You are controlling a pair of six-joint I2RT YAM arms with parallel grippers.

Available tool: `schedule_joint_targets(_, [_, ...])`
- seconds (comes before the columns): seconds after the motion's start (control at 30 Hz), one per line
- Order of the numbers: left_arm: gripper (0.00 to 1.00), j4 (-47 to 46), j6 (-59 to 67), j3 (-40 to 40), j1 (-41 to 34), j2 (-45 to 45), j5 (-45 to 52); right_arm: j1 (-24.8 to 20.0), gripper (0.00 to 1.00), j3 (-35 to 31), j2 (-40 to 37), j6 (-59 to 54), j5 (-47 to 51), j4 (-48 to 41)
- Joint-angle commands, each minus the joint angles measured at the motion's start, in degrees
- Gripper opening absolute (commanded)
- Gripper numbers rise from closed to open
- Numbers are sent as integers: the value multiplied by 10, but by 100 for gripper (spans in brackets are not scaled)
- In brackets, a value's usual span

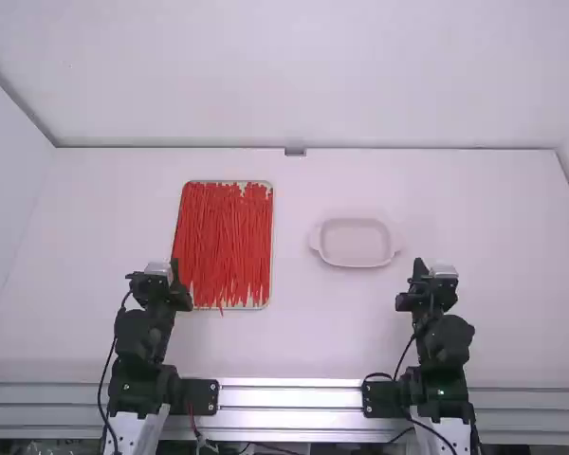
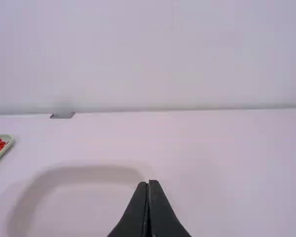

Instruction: Fasten the cable tie

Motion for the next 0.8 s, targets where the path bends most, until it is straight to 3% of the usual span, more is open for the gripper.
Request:
schedule_joint_targets(0.0, [0, 0, 0, 0, 0, 0, 0, 0, 0, 0, 0, -1, 0, 0])
schedule_joint_targets(0.37, [6, -11, 0, 29, -1, 32, 3, 1, 6, 22, 34, 3, 0, 5])
schedule_joint_targets(0.77, [22, -44, -3, 128, -4, 181, 27, 16, 22, 101, 176, 9, 0, 20])
